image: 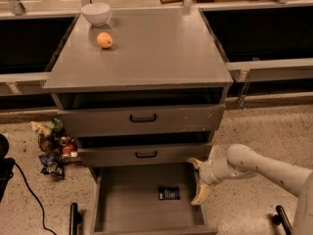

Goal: Pick rxbar blueberry from bottom drawer and place on counter

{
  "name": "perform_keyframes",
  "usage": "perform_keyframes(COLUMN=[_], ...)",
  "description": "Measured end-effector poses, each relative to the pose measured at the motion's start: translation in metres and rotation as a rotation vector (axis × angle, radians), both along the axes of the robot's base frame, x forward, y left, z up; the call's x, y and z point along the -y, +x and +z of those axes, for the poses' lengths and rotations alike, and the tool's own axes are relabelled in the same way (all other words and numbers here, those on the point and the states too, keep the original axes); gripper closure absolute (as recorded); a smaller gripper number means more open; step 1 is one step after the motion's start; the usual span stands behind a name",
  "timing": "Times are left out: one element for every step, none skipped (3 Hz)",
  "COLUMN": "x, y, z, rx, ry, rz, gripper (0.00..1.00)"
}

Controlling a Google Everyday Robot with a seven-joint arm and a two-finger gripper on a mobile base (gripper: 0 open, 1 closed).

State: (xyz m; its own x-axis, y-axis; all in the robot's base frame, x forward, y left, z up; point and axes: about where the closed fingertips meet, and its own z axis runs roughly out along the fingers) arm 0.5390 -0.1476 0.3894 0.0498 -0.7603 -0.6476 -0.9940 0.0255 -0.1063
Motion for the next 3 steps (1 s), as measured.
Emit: perform_keyframes(x=[-0.005, -0.005, -0.014], y=[0.003, 0.003, 0.002], z=[-0.036, -0.036, -0.059], rx=[-0.013, -0.013, -0.045], ry=[0.009, 0.009, 0.026], rz=[0.003, 0.003, -0.013], gripper=[0.00, 0.00, 0.00])
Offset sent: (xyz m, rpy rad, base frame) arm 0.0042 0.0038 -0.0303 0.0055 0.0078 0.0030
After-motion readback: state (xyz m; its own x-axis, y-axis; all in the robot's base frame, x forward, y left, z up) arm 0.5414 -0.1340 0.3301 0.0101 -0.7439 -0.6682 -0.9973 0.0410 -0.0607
